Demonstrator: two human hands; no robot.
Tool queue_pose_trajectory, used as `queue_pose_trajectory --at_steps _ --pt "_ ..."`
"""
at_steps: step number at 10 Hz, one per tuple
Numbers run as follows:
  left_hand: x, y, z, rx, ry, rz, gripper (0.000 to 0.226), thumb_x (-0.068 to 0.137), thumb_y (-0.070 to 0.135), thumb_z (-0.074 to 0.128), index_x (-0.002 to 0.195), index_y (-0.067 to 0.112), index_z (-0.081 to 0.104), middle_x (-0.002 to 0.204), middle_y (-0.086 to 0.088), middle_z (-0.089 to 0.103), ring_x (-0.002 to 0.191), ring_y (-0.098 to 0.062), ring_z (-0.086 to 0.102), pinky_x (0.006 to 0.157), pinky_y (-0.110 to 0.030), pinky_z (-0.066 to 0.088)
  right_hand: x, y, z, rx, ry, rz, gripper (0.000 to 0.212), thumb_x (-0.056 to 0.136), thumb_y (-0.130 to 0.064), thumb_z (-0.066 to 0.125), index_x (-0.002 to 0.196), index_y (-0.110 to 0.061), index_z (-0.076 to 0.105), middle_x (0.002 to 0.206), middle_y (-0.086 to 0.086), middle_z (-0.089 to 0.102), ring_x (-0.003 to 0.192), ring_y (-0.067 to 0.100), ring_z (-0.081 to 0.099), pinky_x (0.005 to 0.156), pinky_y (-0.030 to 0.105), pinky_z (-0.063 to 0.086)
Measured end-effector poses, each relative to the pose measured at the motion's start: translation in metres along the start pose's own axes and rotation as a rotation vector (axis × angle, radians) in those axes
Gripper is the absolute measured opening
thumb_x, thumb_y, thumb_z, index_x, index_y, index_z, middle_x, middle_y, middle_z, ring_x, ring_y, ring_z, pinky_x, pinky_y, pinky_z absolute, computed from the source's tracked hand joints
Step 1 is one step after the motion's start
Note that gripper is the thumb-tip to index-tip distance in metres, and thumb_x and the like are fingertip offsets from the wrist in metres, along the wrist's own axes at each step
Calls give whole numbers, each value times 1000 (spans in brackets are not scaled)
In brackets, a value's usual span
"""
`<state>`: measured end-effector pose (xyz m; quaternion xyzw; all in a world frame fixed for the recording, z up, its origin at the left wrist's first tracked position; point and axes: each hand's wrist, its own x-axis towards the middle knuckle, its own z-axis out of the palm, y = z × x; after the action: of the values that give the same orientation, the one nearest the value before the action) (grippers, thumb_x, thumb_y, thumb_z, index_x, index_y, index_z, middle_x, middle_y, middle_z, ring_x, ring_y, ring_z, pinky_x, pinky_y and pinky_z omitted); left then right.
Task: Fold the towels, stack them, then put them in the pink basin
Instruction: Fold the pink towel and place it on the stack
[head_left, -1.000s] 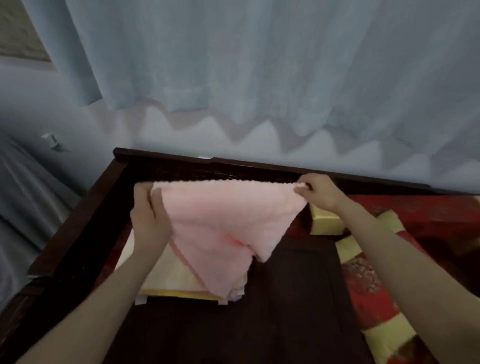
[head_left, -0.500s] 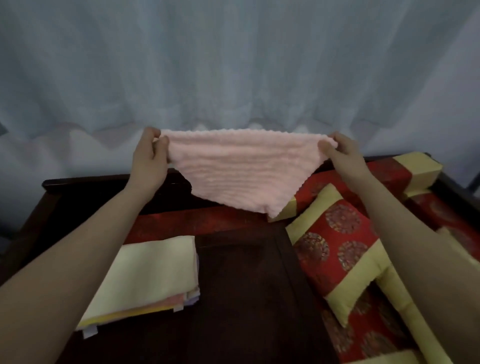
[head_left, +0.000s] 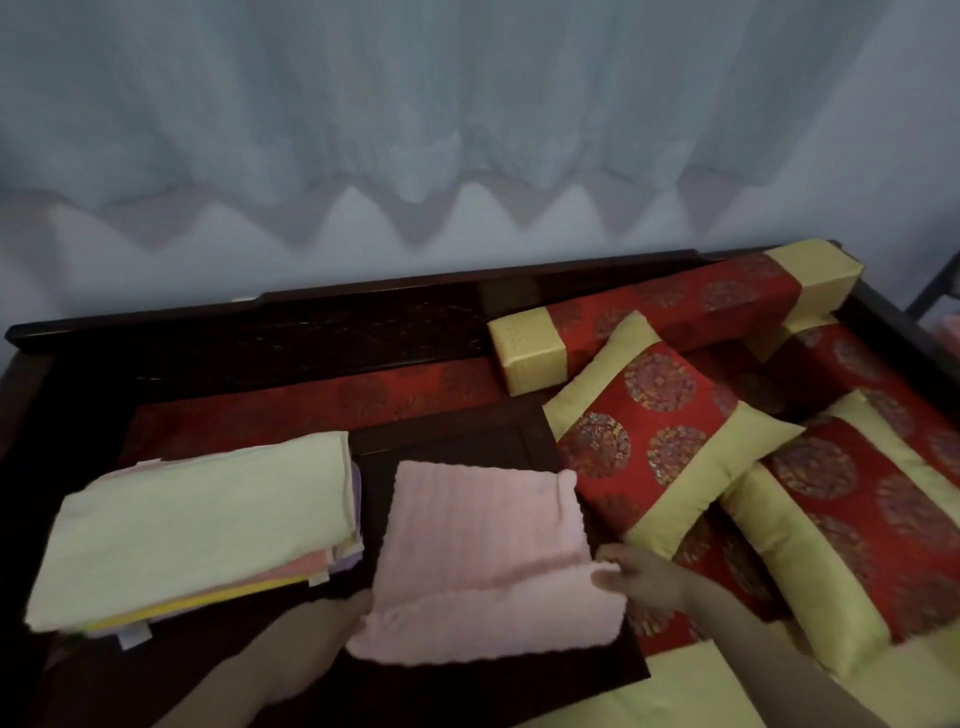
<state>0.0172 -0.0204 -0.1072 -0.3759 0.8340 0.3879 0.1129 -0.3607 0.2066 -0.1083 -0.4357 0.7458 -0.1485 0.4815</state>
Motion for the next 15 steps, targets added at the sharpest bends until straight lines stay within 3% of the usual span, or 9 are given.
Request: queue_pose_trajectory --at_steps 1,3,4,6,7,9,12,13,15 --pt "-9 -2 17 100 -129 -9 26 89 61 41 109 46 51 97 17 62 92 -8 58 90 -25 45 2 15 20 -17 61 -21 25 91 -31 59 74 -49 58 74 -29 60 69 -8 52 65 20 38" --pt "29 51 0 -303 219 -8 16 99 22 44 88 30 51 93 -2 63 82 -6 54 73 -6 40 36 -1 17 120 436 -145 19 91 -25 59 77 -37 55 71 -10 59 64 1 52 59 19 38" --pt "66 78 -14 -368 372 24 15 99 27 42 92 21 54 84 -7 60 79 -19 57 68 -27 43 63 -21 3 249 547 -161 12 93 -22 58 82 -26 57 72 -7 59 63 1 53 57 16 40" --pt "135 89 -7 -488 494 -218 13 100 20 40 95 25 50 114 -12 51 125 -31 44 95 -33 36 112 -21 -11 283 469 -142 15 94 -18 57 90 -4 56 91 5 64 77 -4 55 70 11 41" --pt "154 96 -1 -314 583 -349 37 102 12 31 69 29 30 74 4 35 76 -13 46 63 -11 36 120 -6 -11 62 431 -73 19 98 -27 47 90 -10 49 69 1 51 58 6 44 57 22 34" --pt "179 23 35 -352 666 -438 29 98 14 37 121 2 49 130 -12 52 121 -31 46 106 -44 35 123 10 -3 -172 638 83 14 99 -28 41 93 -15 46 75 -1 52 68 18 50 53 31 31" --pt "183 11 40 -531 641 -592 32 97 15 39 116 -9 47 115 -27 56 108 -41 52 103 -54 37 114 20 2 -52 643 433 48 91 -54 36 75 -15 59 83 2 60 88 24 57 75 36 43" --pt "175 28 29 -593 510 -507 25 97 25 41 101 7 57 105 -23 61 99 -40 56 93 -49 42 105 29 -5 646 598 442 35 91 -28 44 65 -9 59 62 3 64 68 24 57 69 34 43" --pt "160 63 12 -615 315 -320 34 82 28 70 110 21 51 100 -1 60 92 -21 58 75 -35 46 93 47 -15 314 491 157 40 69 7 63 62 -32 63 75 -7 64 74 12 59 71 16 46"
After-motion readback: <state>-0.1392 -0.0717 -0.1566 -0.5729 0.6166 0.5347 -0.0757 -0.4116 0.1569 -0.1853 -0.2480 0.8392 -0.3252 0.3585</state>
